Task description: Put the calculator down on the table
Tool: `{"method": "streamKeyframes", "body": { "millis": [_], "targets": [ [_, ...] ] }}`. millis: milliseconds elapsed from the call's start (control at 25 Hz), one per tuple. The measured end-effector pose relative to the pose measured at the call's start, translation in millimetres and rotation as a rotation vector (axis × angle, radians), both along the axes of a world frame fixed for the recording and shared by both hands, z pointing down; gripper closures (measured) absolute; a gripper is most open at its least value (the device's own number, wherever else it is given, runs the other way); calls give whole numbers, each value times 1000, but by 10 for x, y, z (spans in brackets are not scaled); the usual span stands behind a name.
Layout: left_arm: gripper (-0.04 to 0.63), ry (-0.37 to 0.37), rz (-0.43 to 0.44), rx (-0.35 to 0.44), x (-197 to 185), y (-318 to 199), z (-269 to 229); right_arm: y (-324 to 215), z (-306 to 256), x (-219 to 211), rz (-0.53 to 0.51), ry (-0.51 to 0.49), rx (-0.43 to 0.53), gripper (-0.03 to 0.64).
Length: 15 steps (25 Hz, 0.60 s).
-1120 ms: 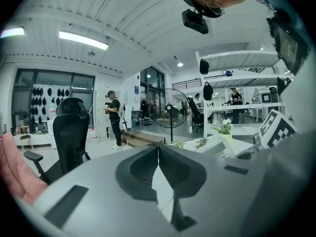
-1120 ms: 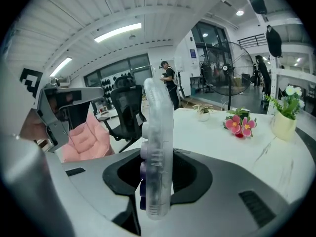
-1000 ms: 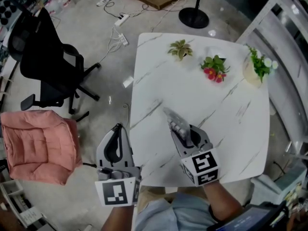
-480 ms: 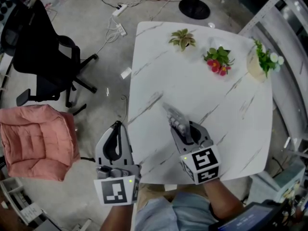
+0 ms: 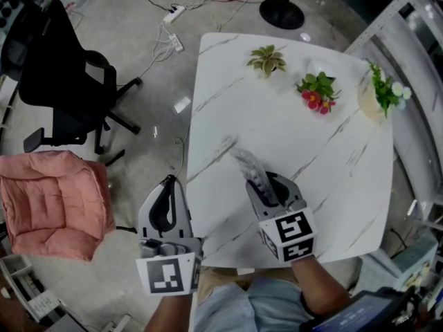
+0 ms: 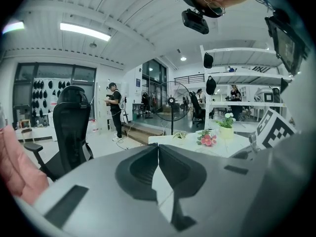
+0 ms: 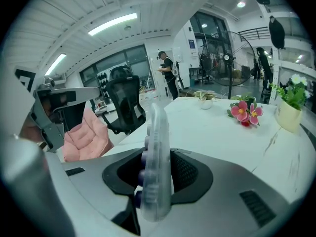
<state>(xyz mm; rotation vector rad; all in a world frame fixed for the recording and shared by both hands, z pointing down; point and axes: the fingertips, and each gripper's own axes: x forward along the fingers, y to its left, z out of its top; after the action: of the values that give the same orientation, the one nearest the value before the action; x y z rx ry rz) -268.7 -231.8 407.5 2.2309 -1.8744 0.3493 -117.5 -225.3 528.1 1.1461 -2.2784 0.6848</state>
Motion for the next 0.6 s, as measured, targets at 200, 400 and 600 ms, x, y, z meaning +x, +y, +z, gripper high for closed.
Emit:
{"method": "streamKeyframes", "body": {
  "millis": [200,400,600],
  "targets": [
    [588,3,-13,6,-66,-82,-42,-35,32,-37,-4,4,-16,463],
    [588,6,-23,8,-75,-163,-43,-53,70,-42,-7,1,-23,463],
    [587,3,-13,10,-52,-196,-46,-58,82,-37,-16,9,-25,459]
  ]
}}
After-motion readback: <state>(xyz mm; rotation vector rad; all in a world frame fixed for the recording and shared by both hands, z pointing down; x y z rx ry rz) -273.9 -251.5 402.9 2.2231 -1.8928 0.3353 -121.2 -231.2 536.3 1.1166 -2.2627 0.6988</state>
